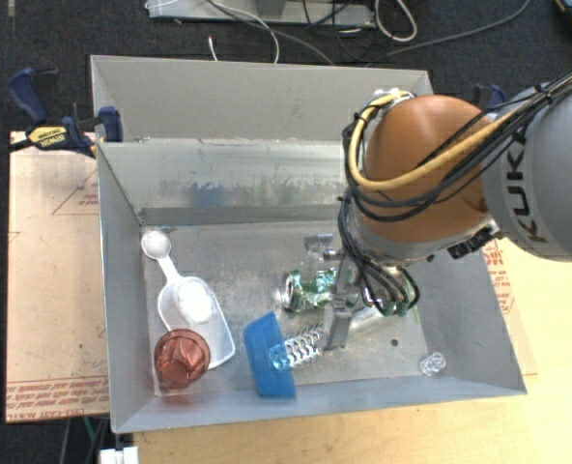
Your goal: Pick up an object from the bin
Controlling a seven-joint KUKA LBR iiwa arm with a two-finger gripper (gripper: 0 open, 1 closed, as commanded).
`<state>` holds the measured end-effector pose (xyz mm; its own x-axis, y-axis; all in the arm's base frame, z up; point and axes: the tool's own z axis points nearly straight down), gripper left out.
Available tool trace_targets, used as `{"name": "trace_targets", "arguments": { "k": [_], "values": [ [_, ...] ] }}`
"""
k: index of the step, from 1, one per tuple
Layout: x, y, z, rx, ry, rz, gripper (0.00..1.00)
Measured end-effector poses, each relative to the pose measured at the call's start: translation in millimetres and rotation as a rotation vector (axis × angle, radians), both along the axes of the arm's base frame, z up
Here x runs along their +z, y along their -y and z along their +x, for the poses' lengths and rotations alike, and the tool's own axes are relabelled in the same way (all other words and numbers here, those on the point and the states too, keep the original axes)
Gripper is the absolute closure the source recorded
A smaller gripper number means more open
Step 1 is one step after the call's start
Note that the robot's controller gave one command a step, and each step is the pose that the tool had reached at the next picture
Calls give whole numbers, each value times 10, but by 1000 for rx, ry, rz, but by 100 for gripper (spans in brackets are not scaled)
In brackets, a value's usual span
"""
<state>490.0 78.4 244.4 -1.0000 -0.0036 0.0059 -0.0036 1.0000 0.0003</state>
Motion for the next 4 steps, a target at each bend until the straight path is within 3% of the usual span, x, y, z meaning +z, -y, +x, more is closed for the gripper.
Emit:
{"name": "trace_targets", "arguments": {
  "k": [1,2,3,4],
  "values": [
    [28,5,13,-4,6,1,0],
    [-902,346,536,80,13,2,0],
    [-1765,851,966,138,22,5,0],
    [-1739,859,947,104,20,5,0]
  ]
}}
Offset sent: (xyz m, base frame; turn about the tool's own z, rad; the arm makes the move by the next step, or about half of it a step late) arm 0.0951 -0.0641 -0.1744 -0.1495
